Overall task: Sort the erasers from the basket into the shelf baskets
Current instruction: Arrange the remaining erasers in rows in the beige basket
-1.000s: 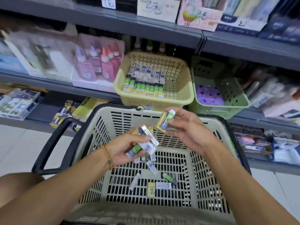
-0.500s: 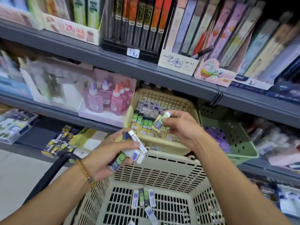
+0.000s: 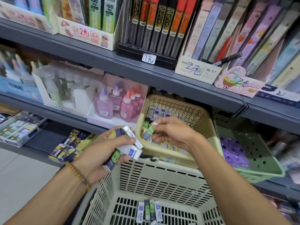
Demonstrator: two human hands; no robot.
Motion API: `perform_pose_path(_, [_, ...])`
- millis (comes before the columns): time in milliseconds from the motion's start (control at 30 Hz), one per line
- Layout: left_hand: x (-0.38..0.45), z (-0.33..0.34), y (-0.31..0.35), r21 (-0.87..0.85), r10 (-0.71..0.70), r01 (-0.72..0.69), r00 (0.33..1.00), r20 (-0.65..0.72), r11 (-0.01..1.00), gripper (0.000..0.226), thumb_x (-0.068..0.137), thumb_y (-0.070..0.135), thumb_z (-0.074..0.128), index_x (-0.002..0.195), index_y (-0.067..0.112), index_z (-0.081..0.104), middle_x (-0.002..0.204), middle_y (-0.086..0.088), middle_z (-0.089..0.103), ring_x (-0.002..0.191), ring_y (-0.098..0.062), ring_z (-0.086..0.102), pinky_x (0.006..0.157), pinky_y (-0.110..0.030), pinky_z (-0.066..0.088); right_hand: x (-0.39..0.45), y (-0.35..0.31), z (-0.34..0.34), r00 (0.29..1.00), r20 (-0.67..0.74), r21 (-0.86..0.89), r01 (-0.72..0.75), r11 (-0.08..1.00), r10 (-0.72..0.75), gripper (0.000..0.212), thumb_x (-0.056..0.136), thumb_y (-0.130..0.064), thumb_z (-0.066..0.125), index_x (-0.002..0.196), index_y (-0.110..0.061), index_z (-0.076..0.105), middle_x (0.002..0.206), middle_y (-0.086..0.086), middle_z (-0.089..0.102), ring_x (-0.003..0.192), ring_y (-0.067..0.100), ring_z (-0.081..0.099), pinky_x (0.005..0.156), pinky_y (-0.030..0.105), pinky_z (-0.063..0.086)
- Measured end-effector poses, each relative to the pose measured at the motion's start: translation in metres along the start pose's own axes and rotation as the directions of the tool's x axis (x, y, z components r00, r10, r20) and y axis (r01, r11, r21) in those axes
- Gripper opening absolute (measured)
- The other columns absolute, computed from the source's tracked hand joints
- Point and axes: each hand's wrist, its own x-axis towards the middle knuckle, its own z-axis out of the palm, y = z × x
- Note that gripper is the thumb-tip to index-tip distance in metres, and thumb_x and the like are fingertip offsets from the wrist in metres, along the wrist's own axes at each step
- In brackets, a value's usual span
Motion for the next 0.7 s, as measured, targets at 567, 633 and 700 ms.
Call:
perform_pose_path(567, [0.006,0.005,0.003,-0.027,0.023,-0.025,0.997,-0.069,0.999,0.03,0.047,0.011,0.079,0.076,0.016,0.074,0.069,-0.008,0.071,0.047,-0.012,0.062,0.039,-0.02,0.05,0.022,0.015,-0.033,0.851,-0.523,-0.37,-0.164,0.915,-0.058,0.004,0.081,-0.013,0.075,0.081,-0.009,0.073,0.07,0.005,0.072,0.053,0.012,0.059,0.055,0.024,0.053])
perform_pose_path(633, [0.006,0.005,0.003,-0.032,0.029,-0.031,0.997,-0.065,0.999,0.023,0.048,0.011,0.078,0.069,0.018,0.074,0.067,-0.007,0.07,0.046,-0.012,0.062,0.039,-0.019,0.049,0.023,0.016,-0.033,0.894,-0.446,-0.579,-0.247,0.777,-0.048,0.012,0.084,-0.025,0.071,0.085,-0.013,0.074,0.081,0.004,0.072,0.063,0.011,0.059,0.058,0.023,0.049])
perform_pose_path(700, [0.007,0.005,0.004,-0.026,0.032,-0.033,0.998,-0.056,0.999,0.019,0.048,0.012,0.078,0.066,0.018,0.075,0.067,-0.008,0.07,0.047,-0.012,0.063,0.039,-0.019,0.049,0.025,0.015,-0.032,0.916,-0.397,-0.695,-0.267,0.668,-0.047,0.016,0.087,-0.031,0.067,0.09,-0.017,0.074,0.088,0.002,0.071,0.073,0.008,0.06,0.056,0.019,0.043])
